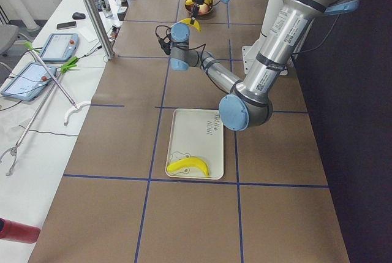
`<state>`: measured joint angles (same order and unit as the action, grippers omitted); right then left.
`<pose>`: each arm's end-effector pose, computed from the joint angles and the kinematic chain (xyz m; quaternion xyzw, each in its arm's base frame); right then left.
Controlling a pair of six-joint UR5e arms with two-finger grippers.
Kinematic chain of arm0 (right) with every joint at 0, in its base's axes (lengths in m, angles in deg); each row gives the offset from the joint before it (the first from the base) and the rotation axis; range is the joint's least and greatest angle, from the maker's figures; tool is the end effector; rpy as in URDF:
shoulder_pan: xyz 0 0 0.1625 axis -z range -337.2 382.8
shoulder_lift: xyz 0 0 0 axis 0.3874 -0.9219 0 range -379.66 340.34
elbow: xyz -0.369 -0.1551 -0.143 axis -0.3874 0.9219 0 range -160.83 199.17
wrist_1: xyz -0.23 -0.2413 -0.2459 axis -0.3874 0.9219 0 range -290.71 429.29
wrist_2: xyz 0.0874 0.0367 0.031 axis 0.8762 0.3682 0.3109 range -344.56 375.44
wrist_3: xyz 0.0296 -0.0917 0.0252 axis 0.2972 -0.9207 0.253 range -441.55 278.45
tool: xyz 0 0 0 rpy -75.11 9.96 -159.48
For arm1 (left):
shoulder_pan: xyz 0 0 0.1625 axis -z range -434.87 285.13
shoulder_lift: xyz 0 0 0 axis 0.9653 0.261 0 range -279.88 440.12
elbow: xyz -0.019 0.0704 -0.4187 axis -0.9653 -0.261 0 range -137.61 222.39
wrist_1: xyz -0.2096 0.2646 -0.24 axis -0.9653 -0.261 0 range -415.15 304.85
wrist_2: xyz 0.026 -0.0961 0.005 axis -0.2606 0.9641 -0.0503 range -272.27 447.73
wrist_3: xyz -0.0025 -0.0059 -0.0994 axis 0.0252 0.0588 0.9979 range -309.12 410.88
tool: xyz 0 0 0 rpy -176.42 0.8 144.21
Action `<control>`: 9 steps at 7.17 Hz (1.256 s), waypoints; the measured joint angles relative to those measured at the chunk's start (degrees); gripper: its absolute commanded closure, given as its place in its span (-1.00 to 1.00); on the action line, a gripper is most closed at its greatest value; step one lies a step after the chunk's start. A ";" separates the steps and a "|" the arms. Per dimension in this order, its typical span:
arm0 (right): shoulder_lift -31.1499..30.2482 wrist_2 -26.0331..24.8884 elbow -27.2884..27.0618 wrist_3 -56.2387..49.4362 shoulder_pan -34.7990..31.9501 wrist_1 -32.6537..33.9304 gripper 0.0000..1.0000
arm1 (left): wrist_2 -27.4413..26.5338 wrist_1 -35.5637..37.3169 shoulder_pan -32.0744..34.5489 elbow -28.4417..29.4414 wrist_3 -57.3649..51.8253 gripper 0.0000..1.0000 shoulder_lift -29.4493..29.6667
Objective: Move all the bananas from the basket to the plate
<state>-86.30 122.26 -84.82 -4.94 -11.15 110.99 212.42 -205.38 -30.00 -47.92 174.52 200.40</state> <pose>-0.4252 -0.4123 0.2226 0.1717 -0.6589 0.0317 0.7317 0.3942 -0.5003 0.2291 -0.1418 0.6970 -0.2596 0.6533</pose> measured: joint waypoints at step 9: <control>9.30 -7.12 -0.28 2.12 7.62 14.67 0.90 | -11.11 4.53 -7.80 0.87 3.65 0.97 4.52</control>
<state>-77.01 115.13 -85.10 -2.82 -3.53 125.66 201.32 -200.85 -37.80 -47.05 178.17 204.91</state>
